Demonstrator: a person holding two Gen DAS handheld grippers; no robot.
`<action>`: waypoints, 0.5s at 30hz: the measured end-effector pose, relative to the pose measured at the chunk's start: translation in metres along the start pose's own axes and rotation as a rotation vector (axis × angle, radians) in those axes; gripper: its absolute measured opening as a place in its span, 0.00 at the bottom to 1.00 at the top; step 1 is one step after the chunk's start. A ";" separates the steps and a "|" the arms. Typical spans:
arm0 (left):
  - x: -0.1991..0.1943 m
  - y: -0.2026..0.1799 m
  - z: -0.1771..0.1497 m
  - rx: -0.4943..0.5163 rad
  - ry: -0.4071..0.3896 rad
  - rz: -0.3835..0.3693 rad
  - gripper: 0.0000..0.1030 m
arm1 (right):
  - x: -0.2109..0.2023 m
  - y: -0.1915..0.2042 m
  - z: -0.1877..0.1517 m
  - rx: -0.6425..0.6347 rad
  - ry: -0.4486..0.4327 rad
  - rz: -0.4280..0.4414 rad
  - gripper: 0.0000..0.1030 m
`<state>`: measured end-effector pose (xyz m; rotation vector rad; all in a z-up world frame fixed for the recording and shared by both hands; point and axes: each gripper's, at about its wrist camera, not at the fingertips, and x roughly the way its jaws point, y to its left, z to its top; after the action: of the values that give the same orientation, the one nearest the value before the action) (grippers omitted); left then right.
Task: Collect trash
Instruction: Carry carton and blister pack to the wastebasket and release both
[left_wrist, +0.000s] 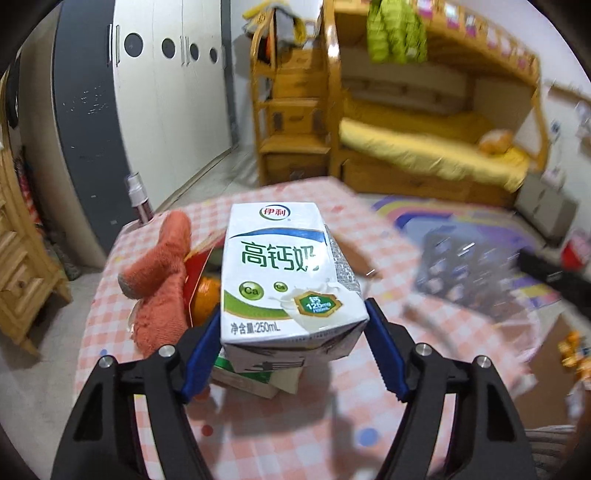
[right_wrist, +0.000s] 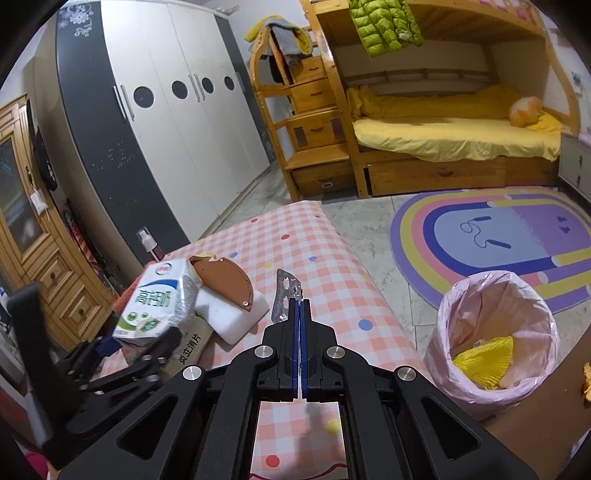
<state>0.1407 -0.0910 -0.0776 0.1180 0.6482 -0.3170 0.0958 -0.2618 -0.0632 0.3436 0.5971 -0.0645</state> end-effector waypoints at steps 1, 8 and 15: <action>-0.008 0.001 0.000 -0.007 -0.021 -0.026 0.69 | -0.001 0.000 0.000 0.001 -0.004 -0.001 0.00; -0.023 -0.009 -0.005 0.030 -0.075 -0.089 0.69 | 0.000 0.004 -0.001 -0.010 -0.007 -0.014 0.00; -0.016 -0.025 -0.005 0.054 -0.060 -0.145 0.69 | -0.017 -0.008 0.011 0.009 -0.010 -0.043 0.00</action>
<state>0.1177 -0.1094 -0.0718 0.1124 0.5898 -0.4760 0.0866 -0.2741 -0.0479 0.3386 0.5949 -0.1100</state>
